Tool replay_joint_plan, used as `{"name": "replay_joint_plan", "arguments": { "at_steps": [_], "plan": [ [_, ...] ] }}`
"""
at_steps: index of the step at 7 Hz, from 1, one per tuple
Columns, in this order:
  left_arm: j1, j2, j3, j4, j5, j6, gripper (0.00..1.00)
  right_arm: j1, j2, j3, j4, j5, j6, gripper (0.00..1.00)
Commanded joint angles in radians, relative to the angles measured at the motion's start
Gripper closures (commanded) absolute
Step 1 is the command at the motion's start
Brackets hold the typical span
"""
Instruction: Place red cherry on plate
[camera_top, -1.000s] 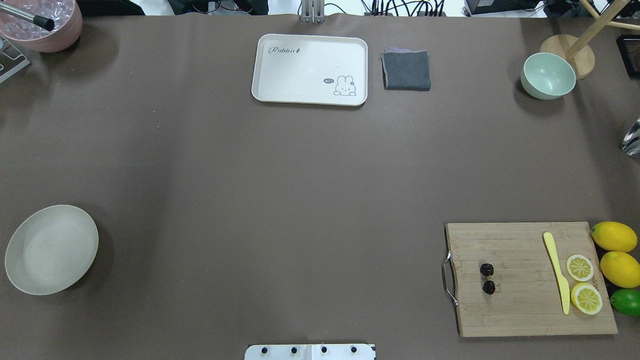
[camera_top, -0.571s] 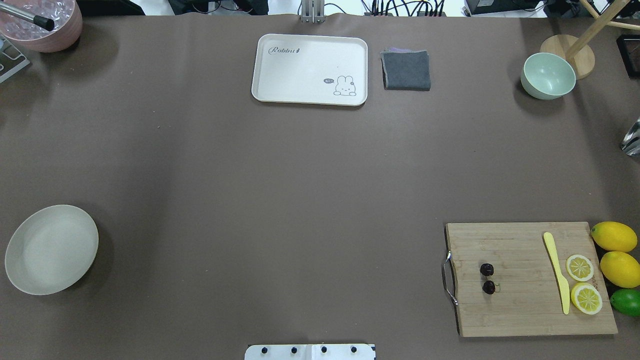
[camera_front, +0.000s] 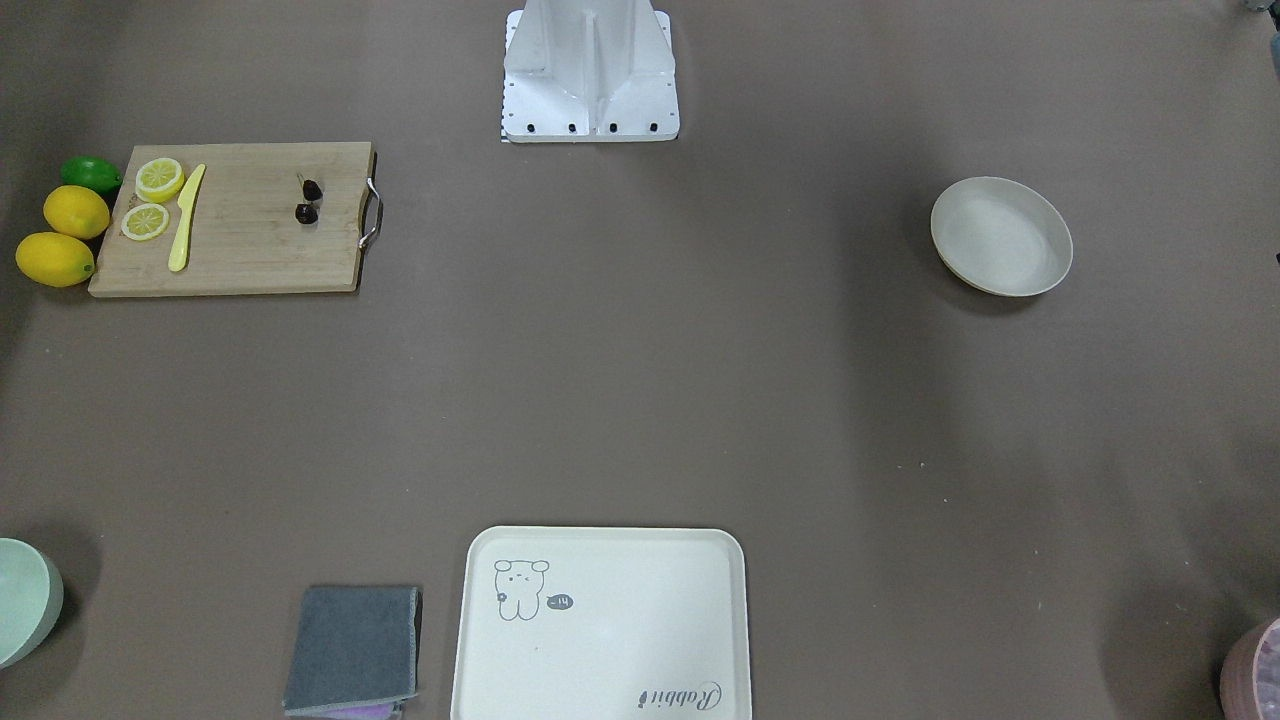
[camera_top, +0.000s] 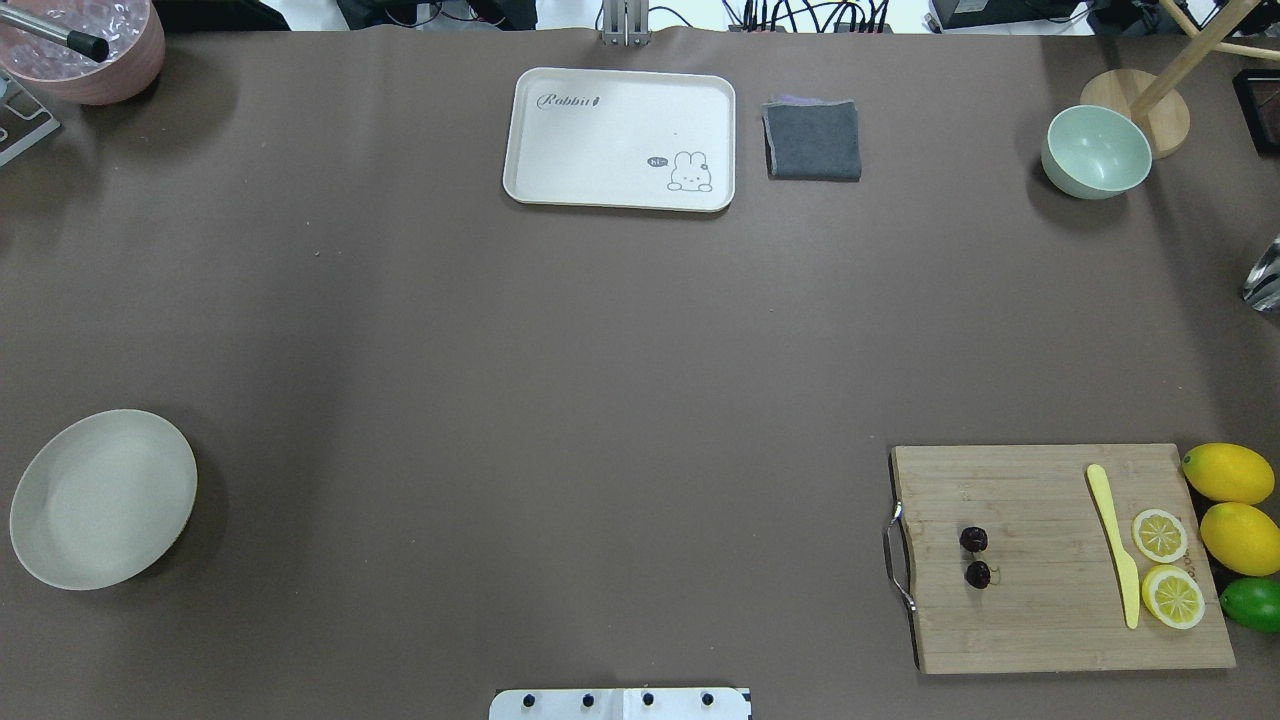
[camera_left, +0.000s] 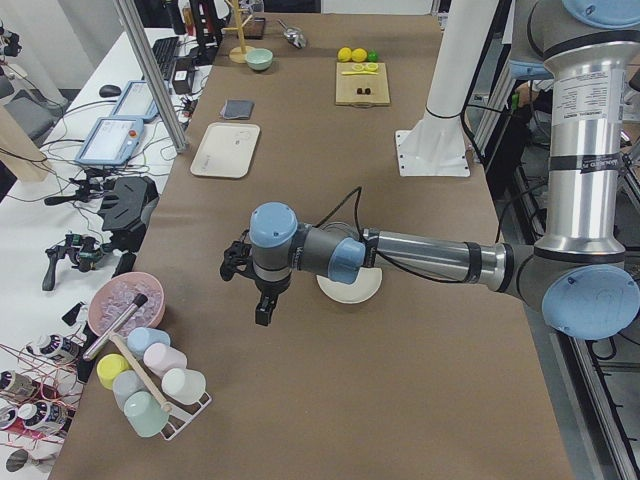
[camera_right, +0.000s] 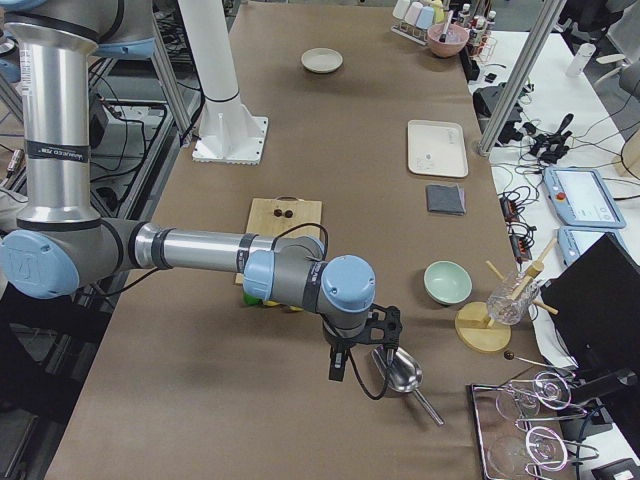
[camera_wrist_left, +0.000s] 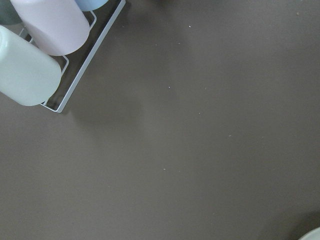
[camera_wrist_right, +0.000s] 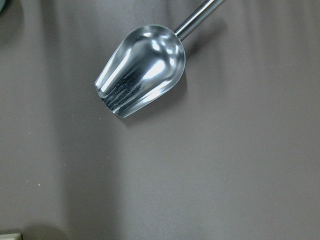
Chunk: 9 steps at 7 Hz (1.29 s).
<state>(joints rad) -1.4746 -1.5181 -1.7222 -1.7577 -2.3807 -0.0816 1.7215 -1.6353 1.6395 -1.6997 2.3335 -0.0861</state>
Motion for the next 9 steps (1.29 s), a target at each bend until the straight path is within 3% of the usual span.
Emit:
{"name": "replay_joint_plan", "arguments": {
  "at_steps": [1, 4, 6, 8, 9],
  "plan": [
    [0.113, 0.031, 0.012, -0.125, -0.132, -0.159, 0.02, 0.001, -0.009, 0.005, 0.000, -0.002, -0.007, 0.00],
    [0.308, 0.125, 0.123, -0.602, -0.049, -0.431, 0.02, 0.001, -0.011, 0.011, 0.000, 0.000, 0.002, 0.00],
    [0.437, 0.148, 0.174, -0.706, -0.048, -0.457, 0.02, 0.001, -0.011, 0.013, 0.000, 0.000, 0.000, 0.00],
    [0.474, 0.161, 0.231, -0.791, -0.048, -0.455, 0.07, 0.001, -0.011, 0.014, 0.000, 0.000, 0.000, 0.00],
    [0.474, 0.161, 0.260, -0.833, -0.048, -0.451, 0.22, 0.001, -0.011, 0.014, 0.000, 0.000, 0.000, 0.00]
  ]
}}
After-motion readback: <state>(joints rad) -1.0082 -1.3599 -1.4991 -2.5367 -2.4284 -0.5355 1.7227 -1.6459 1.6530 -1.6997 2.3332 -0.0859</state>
